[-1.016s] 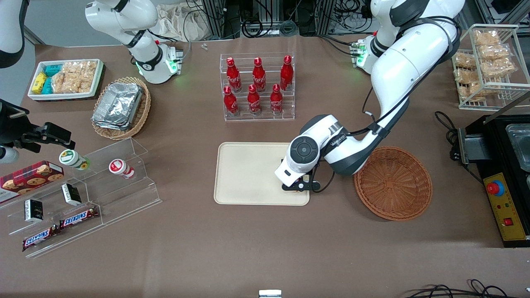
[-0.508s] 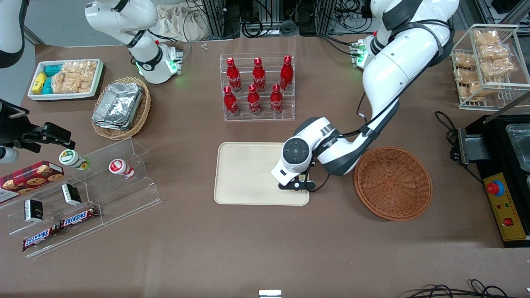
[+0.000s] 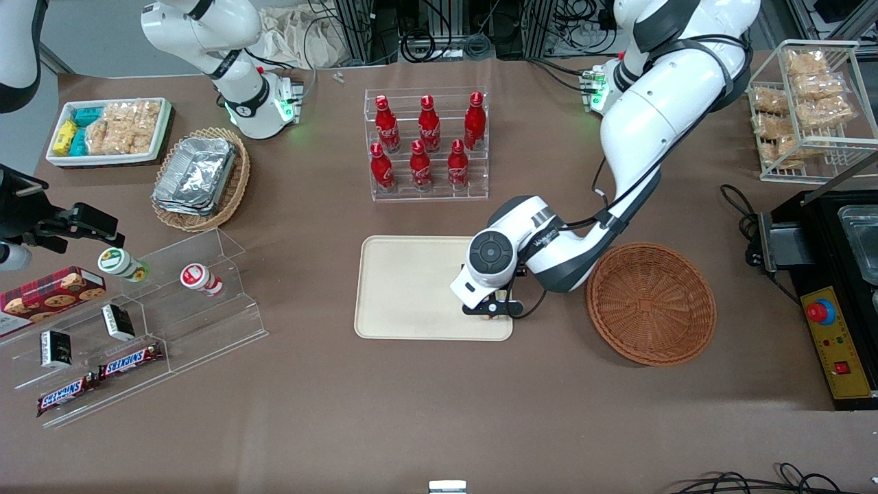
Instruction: Place sandwich from basket to tray
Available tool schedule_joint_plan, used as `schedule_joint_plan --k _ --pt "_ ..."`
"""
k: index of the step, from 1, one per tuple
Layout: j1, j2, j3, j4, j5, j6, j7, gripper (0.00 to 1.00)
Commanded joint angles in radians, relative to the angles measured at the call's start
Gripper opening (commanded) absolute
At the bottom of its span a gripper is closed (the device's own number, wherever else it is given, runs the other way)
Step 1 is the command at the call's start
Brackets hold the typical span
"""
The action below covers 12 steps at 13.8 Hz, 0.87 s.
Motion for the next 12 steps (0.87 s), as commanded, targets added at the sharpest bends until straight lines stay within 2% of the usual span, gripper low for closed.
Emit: schedule_joint_plan --k 1,5,9,12 --pt "0.004 -0.034 0.001 0.010 0.002 -0.002 -0.015 1.00" --pt "0.049 -0.138 -0.004 0.016 0.000 -0.108 -0.011 1.00" --pt "0.126 -0.306 -0.009 0.002 -0.090 -0.226 0.001 1.00" --pt "0.166 -0.383 -0.009 -0.006 -0.094 -0.314 0.024 1.00"
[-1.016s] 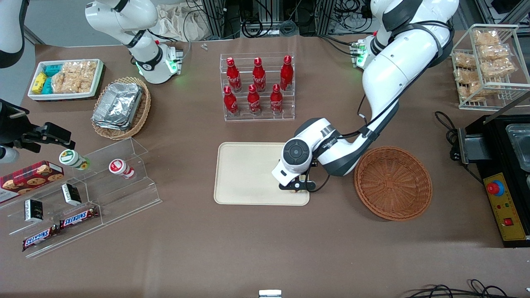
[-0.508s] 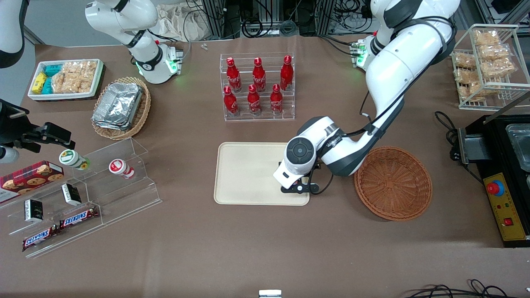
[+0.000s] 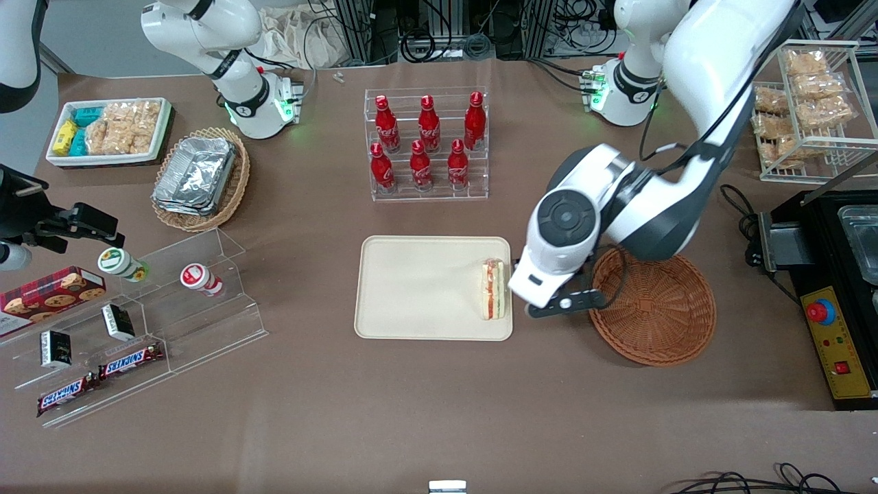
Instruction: Place sandwich from basket to tray
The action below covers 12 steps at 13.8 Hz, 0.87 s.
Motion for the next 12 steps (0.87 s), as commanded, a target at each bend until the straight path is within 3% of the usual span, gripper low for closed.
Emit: schedule_joint_plan --k 1,4,6,7,12 --pt "0.040 -0.091 0.000 -0.043 -0.019 -0.058 0.011 1.00" --pt "0.123 -0.173 -0.002 -0.086 -0.056 -0.066 0.058 1.00" --pt "0.202 -0.222 -0.002 -0.086 -0.164 -0.058 0.167 1.00" --pt "0.226 -0.240 0.000 -0.088 -0.185 -0.059 0.216 1.00" --pt "0.256 -0.248 0.000 -0.094 -0.191 -0.058 0.289 1.00"
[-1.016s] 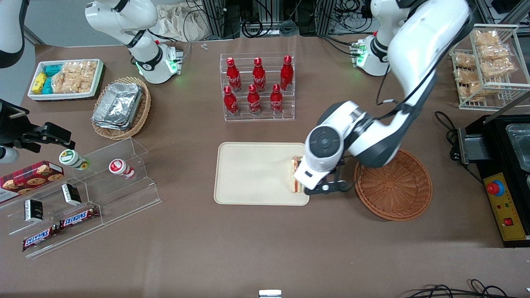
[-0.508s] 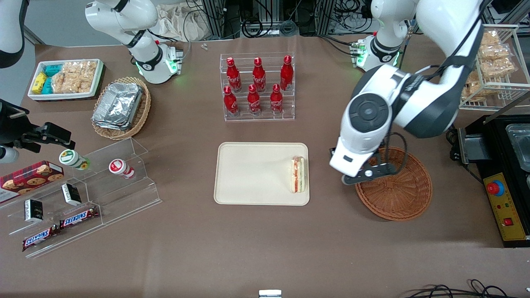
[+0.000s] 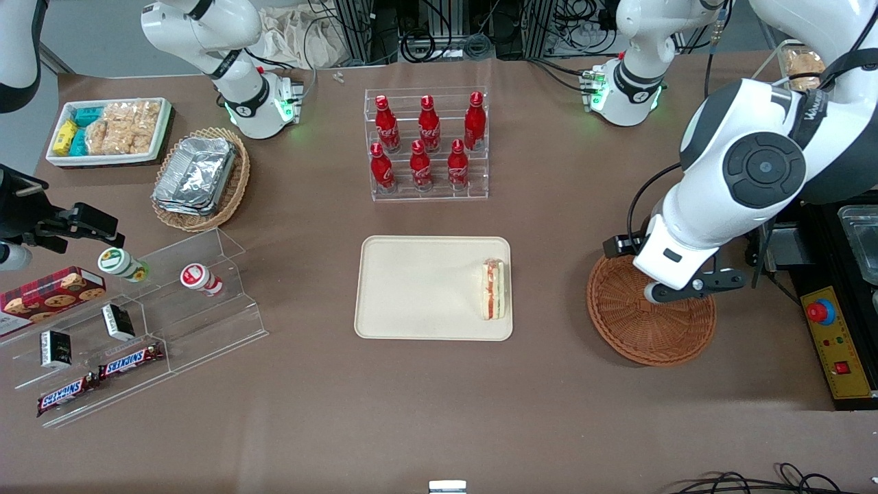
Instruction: Place sandwich from basket to tray
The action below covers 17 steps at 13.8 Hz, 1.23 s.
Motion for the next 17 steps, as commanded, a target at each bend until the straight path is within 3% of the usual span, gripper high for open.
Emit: schedule_joint_plan --k 1,4,9,14,17 --pt "0.021 -0.031 -0.003 -0.039 -0.019 0.017 0.026 1.00" --pt "0.035 -0.023 -0.003 -0.044 -0.022 0.034 0.028 1.00" --pt "0.055 -0.122 0.020 -0.203 -0.046 0.126 0.139 1.00" --pt "-0.138 -0.234 0.374 -0.258 -0.190 0.145 0.444 1.00" --pt "-0.172 -0.310 0.443 -0.398 -0.209 0.249 0.485 1.00"
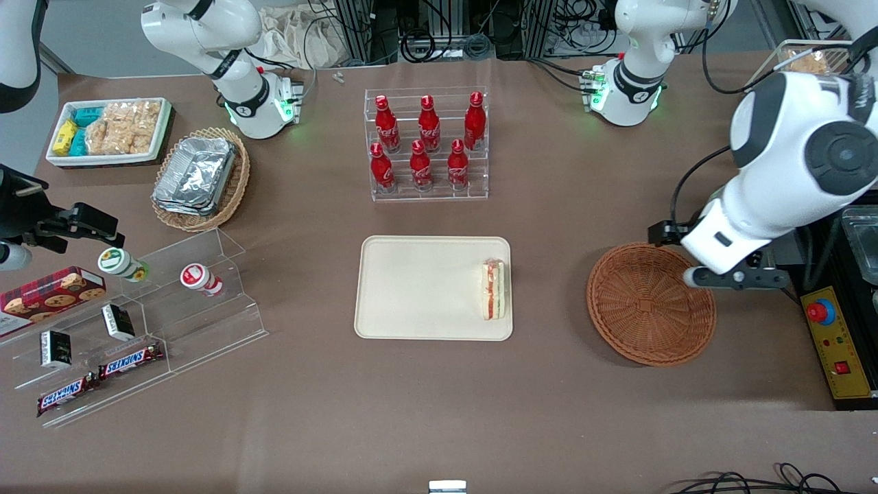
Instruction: Place sandwich from basket to tray
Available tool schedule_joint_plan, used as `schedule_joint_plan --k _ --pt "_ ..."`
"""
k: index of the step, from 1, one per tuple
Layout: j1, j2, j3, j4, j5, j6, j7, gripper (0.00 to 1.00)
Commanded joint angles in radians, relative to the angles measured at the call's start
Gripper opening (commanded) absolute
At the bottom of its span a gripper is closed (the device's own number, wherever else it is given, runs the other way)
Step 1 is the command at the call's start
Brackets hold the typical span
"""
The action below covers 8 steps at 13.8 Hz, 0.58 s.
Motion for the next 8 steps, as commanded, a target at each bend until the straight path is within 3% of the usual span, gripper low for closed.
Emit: schedule_joint_plan --k 1,4,8 --pt "-0.026 -0.098 0.042 -0.154 -0.047 0.095 0.024 1.00" --pt "-0.018 -0.053 0.041 -0.095 -0.064 0.077 0.017 1.00" --pt "-0.027 0.055 0.034 0.083 -0.017 -0.071 0.052 1.00"
